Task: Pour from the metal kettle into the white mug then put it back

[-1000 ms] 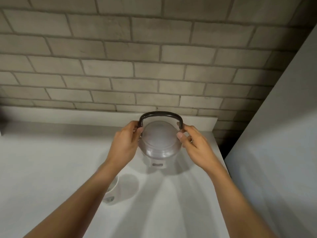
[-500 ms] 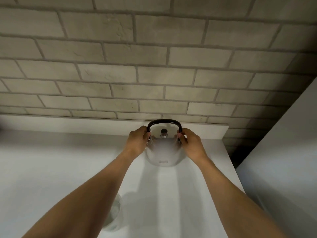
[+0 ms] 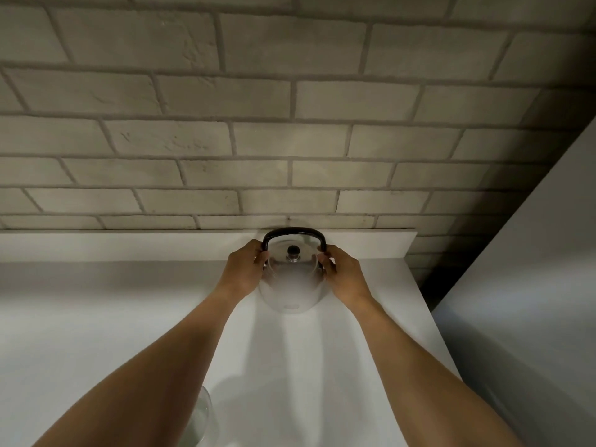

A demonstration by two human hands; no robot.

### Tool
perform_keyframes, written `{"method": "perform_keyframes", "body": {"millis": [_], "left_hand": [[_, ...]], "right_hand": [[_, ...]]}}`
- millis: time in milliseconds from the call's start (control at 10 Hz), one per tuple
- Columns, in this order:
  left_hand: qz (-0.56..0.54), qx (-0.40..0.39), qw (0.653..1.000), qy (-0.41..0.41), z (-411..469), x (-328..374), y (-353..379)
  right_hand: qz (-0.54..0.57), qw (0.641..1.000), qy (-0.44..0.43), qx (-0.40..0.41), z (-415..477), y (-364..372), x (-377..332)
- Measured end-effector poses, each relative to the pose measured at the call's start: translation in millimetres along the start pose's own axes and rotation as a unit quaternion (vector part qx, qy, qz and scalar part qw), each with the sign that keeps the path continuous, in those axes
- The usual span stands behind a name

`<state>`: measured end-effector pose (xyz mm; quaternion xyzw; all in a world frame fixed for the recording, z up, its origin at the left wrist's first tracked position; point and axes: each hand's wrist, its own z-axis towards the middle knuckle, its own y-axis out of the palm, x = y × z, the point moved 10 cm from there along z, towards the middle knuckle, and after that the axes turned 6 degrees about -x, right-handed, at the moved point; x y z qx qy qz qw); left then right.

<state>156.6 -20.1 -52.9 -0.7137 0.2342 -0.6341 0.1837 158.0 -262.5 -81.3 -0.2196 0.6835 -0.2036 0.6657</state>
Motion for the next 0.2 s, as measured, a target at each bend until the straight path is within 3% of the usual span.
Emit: {"method": "perform_keyframes", "body": {"millis": [100, 200], "left_hand": [[-0.001, -0.026, 1.000, -0.004, 0, 0, 5], [0.016, 0.005, 1.000, 0.021, -5, 12, -7]], "right_hand": [[-0.030, 0.999, -0.004, -0.015, -6, -3, -1], [-0.019, 0.999, -0.011, 0.023, -21, -18, -8]]}}
